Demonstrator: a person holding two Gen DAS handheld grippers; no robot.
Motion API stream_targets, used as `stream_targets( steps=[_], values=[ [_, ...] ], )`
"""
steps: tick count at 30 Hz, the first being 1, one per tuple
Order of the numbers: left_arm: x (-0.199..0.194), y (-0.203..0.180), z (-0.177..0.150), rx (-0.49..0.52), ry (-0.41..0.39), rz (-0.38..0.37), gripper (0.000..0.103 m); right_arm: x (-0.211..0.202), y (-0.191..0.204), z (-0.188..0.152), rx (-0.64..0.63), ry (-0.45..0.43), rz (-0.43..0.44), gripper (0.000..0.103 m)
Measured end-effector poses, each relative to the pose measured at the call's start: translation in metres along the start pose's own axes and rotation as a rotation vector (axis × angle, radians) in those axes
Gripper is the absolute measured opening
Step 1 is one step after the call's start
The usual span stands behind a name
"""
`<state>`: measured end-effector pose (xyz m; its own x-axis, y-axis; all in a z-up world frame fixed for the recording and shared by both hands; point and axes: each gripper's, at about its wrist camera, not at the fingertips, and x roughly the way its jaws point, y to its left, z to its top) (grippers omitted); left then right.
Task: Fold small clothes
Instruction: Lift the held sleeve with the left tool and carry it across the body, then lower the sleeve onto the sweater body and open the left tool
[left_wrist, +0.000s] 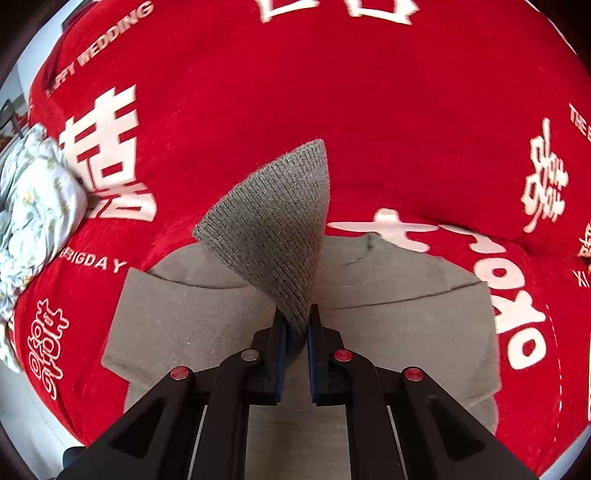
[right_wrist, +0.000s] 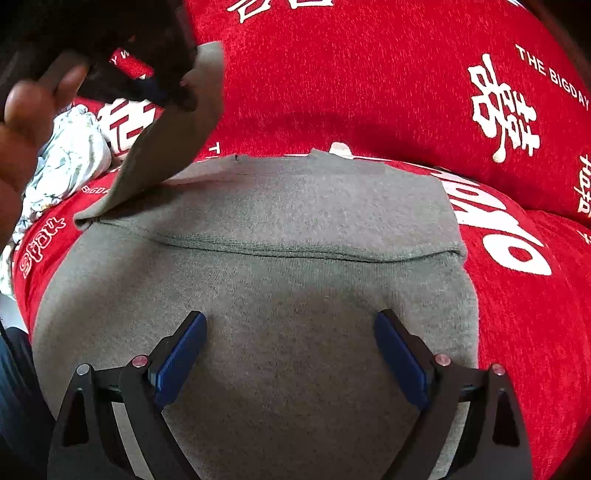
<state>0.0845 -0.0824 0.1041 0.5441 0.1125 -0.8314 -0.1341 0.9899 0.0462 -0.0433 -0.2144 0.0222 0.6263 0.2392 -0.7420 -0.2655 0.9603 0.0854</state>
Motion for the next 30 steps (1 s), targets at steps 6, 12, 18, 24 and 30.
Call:
stream_targets(
  steps=[6, 12, 18, 24, 30],
  values=[
    [-0.007, -0.029, 0.002, 0.050, -0.009, -0.023, 0.011, -0.001, -0.001, -0.001, 0.001, -0.002, 0.000, 0.094],
    [-0.006, -0.050, -0.003, 0.118, -0.005, -0.049, 0.011, -0.006, -0.001, -0.008, -0.018, -0.004, -0.014, 0.094],
    [0.007, -0.070, -0.015, 0.195, 0.031, -0.079, 0.011, -0.013, -0.002, -0.015, -0.038, -0.010, -0.036, 0.094],
    [0.028, -0.089, -0.026, 0.264, 0.082, -0.196, 0.011, -0.016, -0.004, -0.021, -0.041, -0.026, -0.033, 0.094],
    [0.042, -0.101, -0.035, 0.294, 0.088, -0.183, 0.011, -0.017, -0.004, -0.024, -0.041, -0.041, -0.024, 0.094]
  ],
)
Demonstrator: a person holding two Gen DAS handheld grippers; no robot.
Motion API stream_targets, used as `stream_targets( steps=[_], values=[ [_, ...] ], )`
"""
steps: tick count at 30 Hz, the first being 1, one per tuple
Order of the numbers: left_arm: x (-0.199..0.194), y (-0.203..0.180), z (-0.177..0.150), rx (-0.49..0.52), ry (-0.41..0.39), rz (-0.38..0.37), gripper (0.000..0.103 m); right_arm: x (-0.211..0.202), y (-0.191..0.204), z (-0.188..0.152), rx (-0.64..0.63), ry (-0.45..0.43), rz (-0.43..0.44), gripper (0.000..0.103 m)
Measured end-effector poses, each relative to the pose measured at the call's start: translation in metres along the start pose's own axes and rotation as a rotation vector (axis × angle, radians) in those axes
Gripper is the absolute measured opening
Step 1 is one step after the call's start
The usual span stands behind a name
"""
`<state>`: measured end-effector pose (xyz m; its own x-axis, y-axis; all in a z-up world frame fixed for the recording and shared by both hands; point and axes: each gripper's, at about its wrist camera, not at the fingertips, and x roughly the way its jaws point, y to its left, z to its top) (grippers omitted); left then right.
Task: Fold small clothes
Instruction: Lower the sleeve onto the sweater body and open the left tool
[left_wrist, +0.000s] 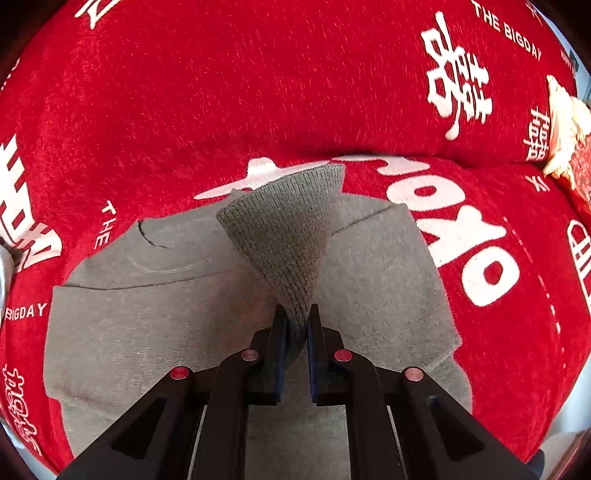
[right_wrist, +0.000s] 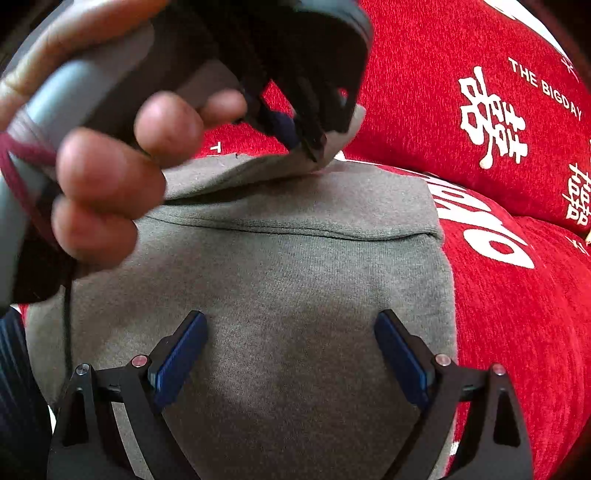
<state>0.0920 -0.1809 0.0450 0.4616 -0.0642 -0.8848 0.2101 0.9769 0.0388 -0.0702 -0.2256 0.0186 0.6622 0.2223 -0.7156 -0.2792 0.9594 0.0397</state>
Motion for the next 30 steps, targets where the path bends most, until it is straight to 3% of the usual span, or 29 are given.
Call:
stream_targets(
  steps=[17, 26, 28, 30],
  values=[
    [0.022, -0.032, -0.011, 0.105, 0.021, -0.015, 0.011, 0.002, 0.001, -0.002, 0.002, -0.023, 0.007, 0.094],
    [0.021, -0.038, -0.012, 0.113, 0.016, -0.020, 0.011, 0.003, 0.002, -0.004, 0.000, -0.027, 0.008, 0.095],
    [0.022, -0.038, -0.012, 0.114, 0.028, -0.038, 0.026, 0.004, 0.002, -0.004, 0.002, -0.029, 0.012, 0.096],
    [0.021, -0.037, -0.011, 0.104, 0.053, -0.121, 0.086, 0.004, 0.001, -0.005, 0.004, -0.031, 0.015, 0.096]
  ],
)
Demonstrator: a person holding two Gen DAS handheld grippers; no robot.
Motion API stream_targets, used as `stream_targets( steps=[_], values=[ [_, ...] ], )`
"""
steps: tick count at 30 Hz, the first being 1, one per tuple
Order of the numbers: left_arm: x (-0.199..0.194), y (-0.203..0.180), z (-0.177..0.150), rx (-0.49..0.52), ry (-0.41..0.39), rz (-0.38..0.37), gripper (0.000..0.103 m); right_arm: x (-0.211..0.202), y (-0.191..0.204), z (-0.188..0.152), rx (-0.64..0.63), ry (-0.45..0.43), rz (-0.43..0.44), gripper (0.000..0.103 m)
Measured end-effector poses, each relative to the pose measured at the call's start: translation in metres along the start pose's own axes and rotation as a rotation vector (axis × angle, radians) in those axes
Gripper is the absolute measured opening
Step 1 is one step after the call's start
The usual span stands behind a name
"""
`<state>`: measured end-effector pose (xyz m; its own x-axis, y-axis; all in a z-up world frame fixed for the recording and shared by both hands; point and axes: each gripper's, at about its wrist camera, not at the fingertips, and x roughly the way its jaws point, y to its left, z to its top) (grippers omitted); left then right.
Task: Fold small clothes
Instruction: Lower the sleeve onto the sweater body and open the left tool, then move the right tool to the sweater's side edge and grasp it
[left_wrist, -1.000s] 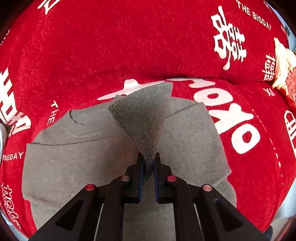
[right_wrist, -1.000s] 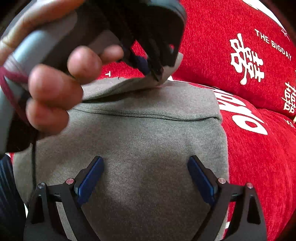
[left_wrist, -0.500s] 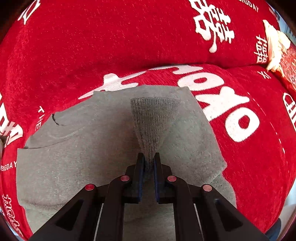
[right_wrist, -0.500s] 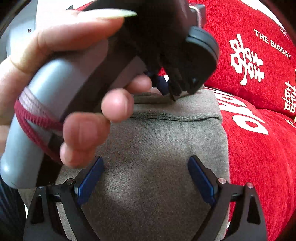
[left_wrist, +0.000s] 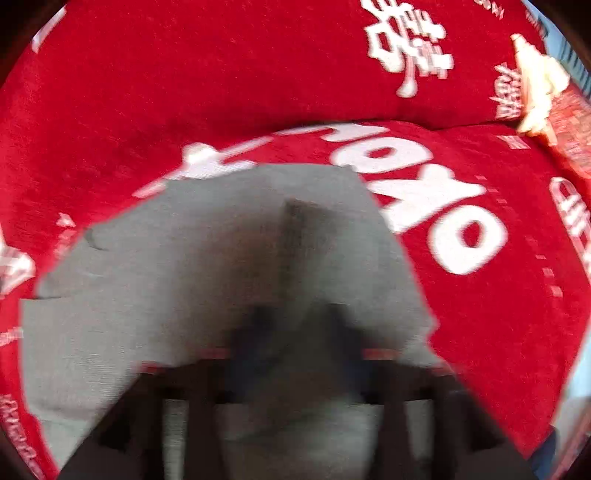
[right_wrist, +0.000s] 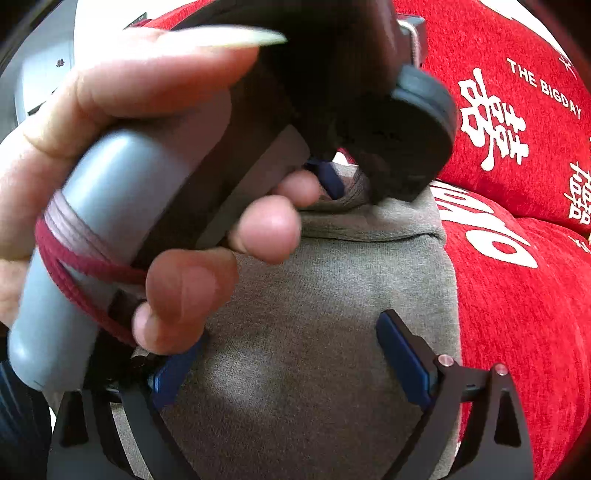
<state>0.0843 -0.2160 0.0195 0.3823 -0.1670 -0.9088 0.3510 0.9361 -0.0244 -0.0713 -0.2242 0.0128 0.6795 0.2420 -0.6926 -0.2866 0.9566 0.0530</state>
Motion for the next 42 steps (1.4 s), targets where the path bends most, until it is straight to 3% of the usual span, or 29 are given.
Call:
stream_targets(
  steps=[1, 3, 7, 13, 16, 19, 22, 27, 29, 30, 34, 38, 42],
  values=[
    [-0.001, 0.000, 0.000, -0.006, -0.002, -0.003, 0.091, 0.000, 0.000, 0.000, 0.001, -0.001, 0.002, 0.096],
    [-0.005, 0.000, 0.000, -0.002, -0.025, 0.018, 0.092, 0.001, -0.001, 0.000, 0.002, -0.002, 0.003, 0.096],
    [-0.013, 0.012, 0.001, -0.020, -0.019, -0.023, 0.092, 0.002, 0.000, -0.001, -0.003, 0.000, -0.001, 0.096],
    [-0.053, 0.060, -0.010, -0.088, -0.106, -0.084, 0.092, -0.009, -0.022, 0.008, 0.099, -0.002, 0.076, 0.096],
    [-0.060, 0.092, -0.020, -0.147, -0.126, -0.012, 0.092, -0.020, -0.059, 0.028, 0.274, -0.063, 0.144, 0.096],
    [-0.053, 0.122, -0.030, -0.243, -0.094, 0.069, 0.092, -0.004, -0.095, 0.057, 0.441, -0.029, 0.164, 0.092],
    [-0.044, 0.144, -0.044, -0.324, -0.069, 0.106, 0.092, 0.026, -0.109, 0.088, 0.497, 0.032, 0.139, 0.076],
    [-0.032, 0.151, -0.059, -0.331, -0.045, 0.134, 0.092, 0.086, -0.105, 0.112, 0.530, 0.165, 0.114, 0.072],
    [-0.030, 0.153, -0.066, -0.315, -0.037, 0.148, 0.092, 0.106, -0.107, 0.112, 0.539, 0.214, 0.072, 0.026],
    [-0.031, 0.153, -0.069, -0.305, -0.042, 0.151, 0.092, 0.105, -0.105, 0.106, 0.540, 0.227, 0.063, 0.010],
    [-0.031, 0.148, -0.072, -0.280, -0.054, 0.136, 0.092, 0.083, -0.111, 0.084, 0.565, 0.150, 0.076, 0.010],
    [-0.029, 0.134, -0.069, -0.228, -0.065, 0.167, 0.092, 0.079, -0.113, 0.068, 0.566, 0.129, 0.080, 0.011],
    [-0.037, 0.142, -0.071, -0.237, -0.065, 0.149, 0.092, 0.058, -0.131, 0.064, 0.647, 0.090, 0.066, 0.022]
  ],
)
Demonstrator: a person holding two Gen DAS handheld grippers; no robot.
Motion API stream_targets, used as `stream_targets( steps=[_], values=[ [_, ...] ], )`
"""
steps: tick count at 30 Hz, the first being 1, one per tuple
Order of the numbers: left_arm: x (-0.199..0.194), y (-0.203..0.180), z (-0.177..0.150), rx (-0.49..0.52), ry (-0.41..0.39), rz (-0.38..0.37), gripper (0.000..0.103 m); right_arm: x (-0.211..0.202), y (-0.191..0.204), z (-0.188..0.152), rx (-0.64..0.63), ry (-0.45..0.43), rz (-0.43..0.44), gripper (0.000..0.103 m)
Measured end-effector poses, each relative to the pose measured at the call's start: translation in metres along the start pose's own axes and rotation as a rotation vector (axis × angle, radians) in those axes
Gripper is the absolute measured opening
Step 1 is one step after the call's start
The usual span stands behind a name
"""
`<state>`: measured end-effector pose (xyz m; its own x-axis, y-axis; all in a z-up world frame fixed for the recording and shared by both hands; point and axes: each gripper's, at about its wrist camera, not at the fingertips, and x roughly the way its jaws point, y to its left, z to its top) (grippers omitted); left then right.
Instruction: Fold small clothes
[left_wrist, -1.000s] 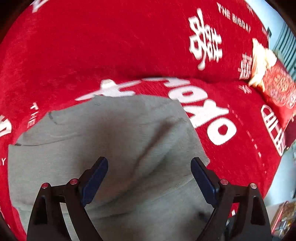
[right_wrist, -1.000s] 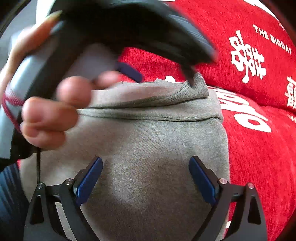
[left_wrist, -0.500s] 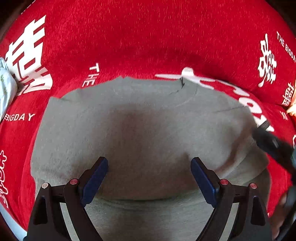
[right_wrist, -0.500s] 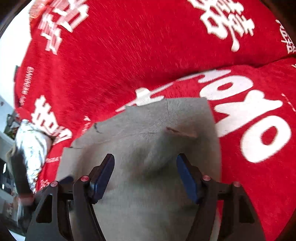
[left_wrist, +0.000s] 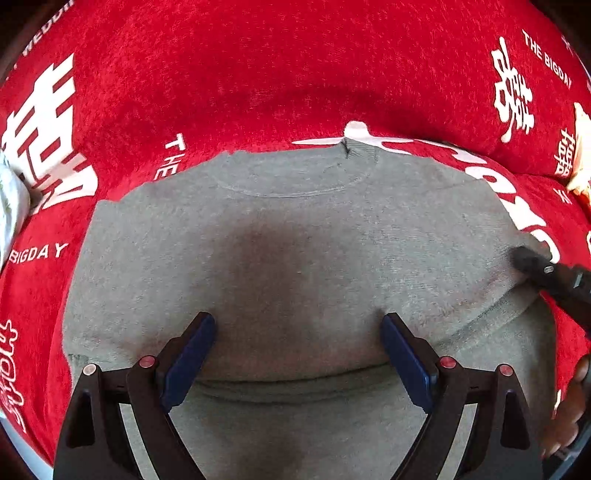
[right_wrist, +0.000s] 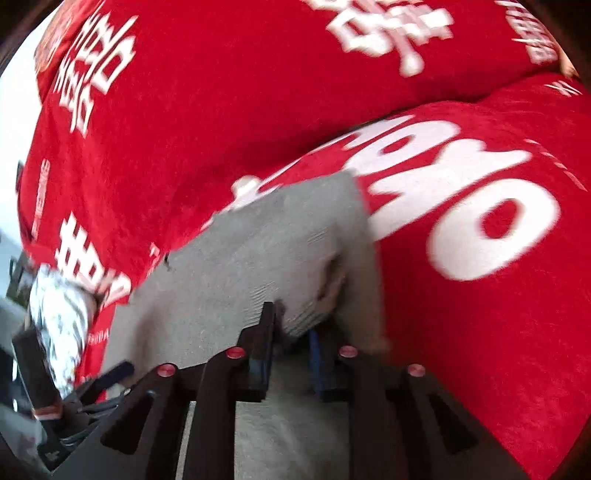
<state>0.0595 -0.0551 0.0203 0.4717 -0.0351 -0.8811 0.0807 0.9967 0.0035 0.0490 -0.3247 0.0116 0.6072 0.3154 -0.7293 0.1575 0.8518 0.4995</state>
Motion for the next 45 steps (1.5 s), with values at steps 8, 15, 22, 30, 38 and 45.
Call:
stream_targets(
  steps=[8, 15, 22, 30, 38, 45],
  values=[
    [-0.002, 0.026, 0.008, -0.076, -0.010, 0.029, 0.092, -0.022, 0.058, -0.007, -0.192, -0.112, -0.028, 0.078],
    [0.003, 0.046, 0.006, -0.062, -0.003, 0.074, 0.092, 0.019, 0.058, -0.013, -0.235, -0.022, -0.148, 0.074],
    [0.012, 0.064, 0.022, -0.099, -0.002, 0.105, 0.092, 0.027, 0.110, -0.016, -0.417, -0.029, -0.212, 0.080],
    [0.033, 0.083, 0.040, -0.092, 0.018, 0.102, 0.103, 0.075, 0.108, -0.002, -0.411, 0.041, -0.337, 0.086],
    [0.007, 0.086, 0.025, -0.111, -0.010, 0.052, 0.103, 0.053, 0.134, -0.030, -0.464, 0.049, -0.274, 0.087],
    [-0.012, 0.077, -0.005, -0.092, -0.050, 0.088, 0.103, 0.035, 0.140, -0.068, -0.550, 0.015, -0.319, 0.088]
  ],
)
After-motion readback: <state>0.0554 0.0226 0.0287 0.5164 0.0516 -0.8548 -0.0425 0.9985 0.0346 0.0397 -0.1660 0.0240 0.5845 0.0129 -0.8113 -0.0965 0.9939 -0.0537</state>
